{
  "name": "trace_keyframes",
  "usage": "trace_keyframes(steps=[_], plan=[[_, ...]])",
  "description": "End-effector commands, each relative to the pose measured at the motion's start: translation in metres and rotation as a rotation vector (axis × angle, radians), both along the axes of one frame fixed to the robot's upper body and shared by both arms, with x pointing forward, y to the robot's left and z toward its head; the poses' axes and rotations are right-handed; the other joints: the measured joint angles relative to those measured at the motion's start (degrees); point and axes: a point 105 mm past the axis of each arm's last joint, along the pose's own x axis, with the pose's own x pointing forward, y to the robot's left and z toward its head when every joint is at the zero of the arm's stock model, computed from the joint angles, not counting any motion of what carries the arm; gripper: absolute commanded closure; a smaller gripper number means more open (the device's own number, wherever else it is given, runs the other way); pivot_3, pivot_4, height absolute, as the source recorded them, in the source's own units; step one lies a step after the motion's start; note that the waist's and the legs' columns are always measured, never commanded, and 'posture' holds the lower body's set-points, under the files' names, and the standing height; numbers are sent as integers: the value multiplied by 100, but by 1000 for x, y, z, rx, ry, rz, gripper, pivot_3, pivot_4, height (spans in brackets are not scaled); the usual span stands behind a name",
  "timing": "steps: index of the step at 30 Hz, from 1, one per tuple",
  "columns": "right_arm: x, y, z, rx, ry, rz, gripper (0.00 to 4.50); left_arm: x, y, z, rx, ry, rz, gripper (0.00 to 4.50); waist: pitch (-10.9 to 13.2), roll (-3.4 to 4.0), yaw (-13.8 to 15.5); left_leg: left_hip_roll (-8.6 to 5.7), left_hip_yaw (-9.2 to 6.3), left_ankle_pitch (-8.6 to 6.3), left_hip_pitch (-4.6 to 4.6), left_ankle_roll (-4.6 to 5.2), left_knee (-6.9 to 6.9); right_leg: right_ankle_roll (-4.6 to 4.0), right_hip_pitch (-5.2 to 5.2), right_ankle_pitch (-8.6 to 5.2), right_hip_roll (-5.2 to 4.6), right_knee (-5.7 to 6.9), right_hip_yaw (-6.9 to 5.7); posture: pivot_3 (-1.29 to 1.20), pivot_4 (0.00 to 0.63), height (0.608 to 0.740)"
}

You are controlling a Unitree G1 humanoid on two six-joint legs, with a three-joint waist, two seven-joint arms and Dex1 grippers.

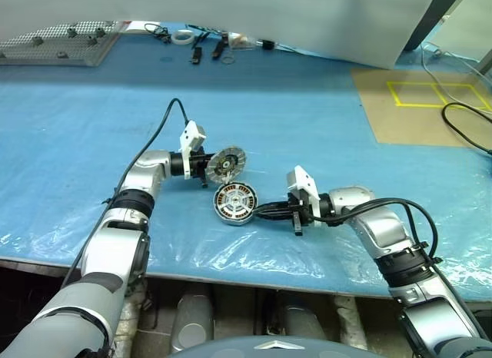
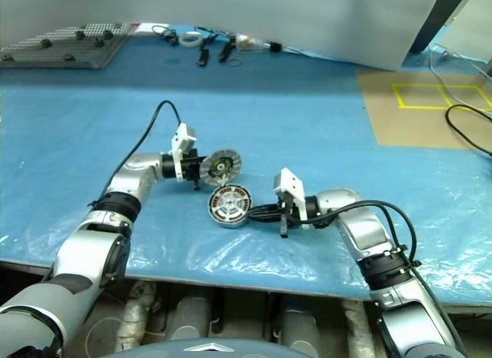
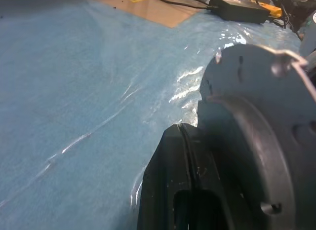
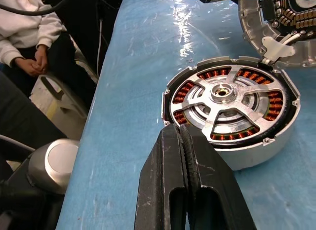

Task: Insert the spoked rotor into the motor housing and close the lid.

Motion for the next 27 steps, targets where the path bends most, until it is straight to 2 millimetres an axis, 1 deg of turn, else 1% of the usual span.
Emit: trace_keyframes(steps=[1,4,7,11,14,18,22,27], plan=[[-1,-4,14,29,-43,-8,4472,-2,-6,10,-2,-42,-47,4500,0,-1,-8,0,0,0,0,0,-1,2,0,1,0,-1,0,0,150,740],[1,-12,18,30,-66,-37,4472,-7,-9,10,8,-48,-84,4500,1,-1,-3,0,0,0,-2,0,-3,11,0,6,0,-5,-1,0,150,740],[7,-27,21,22,-121,-95,4472,-9,-10,12,14,-59,-105,4500,1,-1,5,-1,0,0,-3,0,-5,10,0,6,0,-9,-2,0,150,740],[8,-50,16,-10,-127,-152,4472,-12,-8,10,24,-55,-111,4500,1,-1,12,-2,0,0,-5,1,-6,10,2,6,-1,-18,-2,0,150,740],[4,-60,13,-18,-125,-172,4472,-15,-9,11,27,-58,-130,4500,1,-1,10,-2,0,0,-5,1,-10,12,4,7,1,-25,-5,0,150,740],[-2,-65,12,-19,-127,-176,4472,-21,-13,17,29,-74,-172,4500,1,-1,6,-1,-1,-1,-7,1,-13,12,3,7,1,-28,-8,0,150,740],[-3,-63,14,-16,-141,-173,4472,-25,-16,20,33,-81,-198,4500,1,-1,-3,-1,-1,-1,-6,1,-12,10,3,6,1,-29,-7,0,150,740],[-5,-60,19,-18,-159,-158,4472,-29,-20,18,50,-79,-227,4500,1,-1,-1,-1,-1,-1,-6,1,-12,8,4,5,1,-31,-8,0,150,740]])
